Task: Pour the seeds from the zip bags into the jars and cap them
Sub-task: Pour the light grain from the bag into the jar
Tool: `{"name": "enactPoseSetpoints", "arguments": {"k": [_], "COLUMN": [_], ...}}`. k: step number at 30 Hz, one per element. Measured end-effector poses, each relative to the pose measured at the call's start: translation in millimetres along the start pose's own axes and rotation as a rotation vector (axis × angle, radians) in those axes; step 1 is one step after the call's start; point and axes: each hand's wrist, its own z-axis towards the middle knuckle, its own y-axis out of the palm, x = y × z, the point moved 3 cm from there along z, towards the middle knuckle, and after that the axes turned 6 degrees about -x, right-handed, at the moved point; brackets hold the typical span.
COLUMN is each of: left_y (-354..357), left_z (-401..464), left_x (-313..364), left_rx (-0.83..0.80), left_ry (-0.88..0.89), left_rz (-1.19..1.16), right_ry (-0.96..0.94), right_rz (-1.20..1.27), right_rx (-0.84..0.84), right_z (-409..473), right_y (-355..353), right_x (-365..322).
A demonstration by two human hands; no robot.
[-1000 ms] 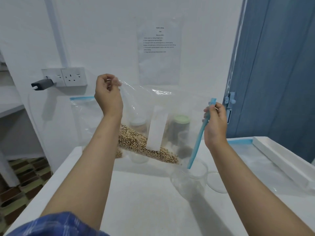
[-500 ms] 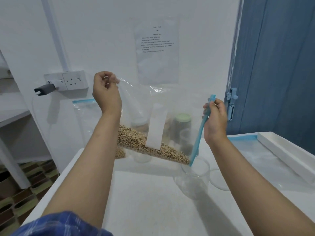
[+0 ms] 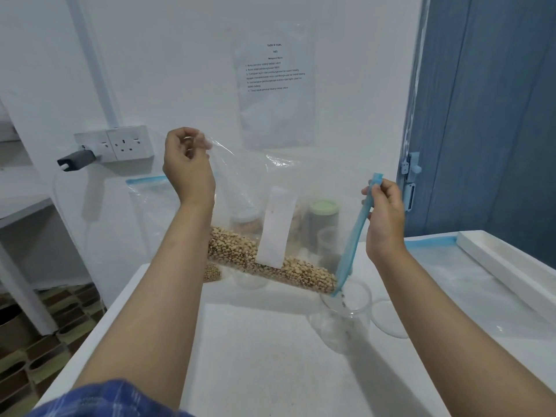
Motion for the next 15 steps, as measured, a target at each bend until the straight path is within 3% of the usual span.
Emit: {"name": "enactPoseSetpoints", "arguments": {"k": [15], "left_y": [0.8], "left_z": [-1.1], "left_x": [-5.8], "left_rx": [-0.004], "left_ry": [-0.006], "left_rz": [0.005], "right_ry": [-0.155], "right_rz": [-0.167], "right_rx": [0.006], "right_z": [1.6], "right_y": [-4.4], "right_x": [-0.2]}}
